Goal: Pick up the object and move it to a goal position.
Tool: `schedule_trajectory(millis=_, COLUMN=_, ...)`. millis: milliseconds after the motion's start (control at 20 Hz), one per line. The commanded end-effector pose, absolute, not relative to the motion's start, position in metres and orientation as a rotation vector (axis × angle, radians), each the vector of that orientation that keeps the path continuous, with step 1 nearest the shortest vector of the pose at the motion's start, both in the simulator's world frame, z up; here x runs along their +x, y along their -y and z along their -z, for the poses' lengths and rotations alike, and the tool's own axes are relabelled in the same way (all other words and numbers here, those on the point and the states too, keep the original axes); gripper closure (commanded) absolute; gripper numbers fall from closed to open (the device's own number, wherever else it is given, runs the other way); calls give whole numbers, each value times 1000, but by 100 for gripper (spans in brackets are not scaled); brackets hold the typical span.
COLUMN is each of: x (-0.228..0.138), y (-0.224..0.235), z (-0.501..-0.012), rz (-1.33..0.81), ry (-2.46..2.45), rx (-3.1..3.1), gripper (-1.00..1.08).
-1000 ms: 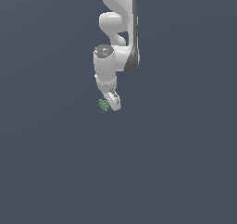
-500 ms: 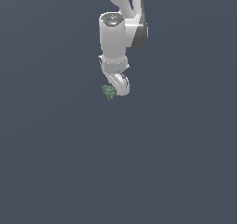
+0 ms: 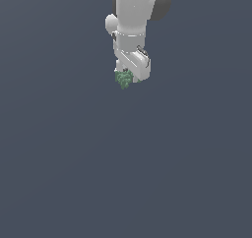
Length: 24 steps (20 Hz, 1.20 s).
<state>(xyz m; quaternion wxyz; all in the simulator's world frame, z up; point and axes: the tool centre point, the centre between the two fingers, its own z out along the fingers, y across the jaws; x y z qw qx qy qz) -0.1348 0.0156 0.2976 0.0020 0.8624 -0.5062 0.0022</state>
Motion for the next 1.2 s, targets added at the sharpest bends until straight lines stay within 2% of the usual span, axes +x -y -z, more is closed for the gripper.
schedule_trajectory(millis=0, x=-137, y=-24, z=-322, rz=-7, ry=1588, rx=2705, gripper=108)
schedule_trajectory(millis=650, x=-145, y=-71, z=-444, rz=-3, ry=1586, rx=2710, gripper=108)
schedule_trajectory(millis=1150, x=-145, y=-91, z=-496, rz=0, ry=1585, rx=2712, gripper=108)
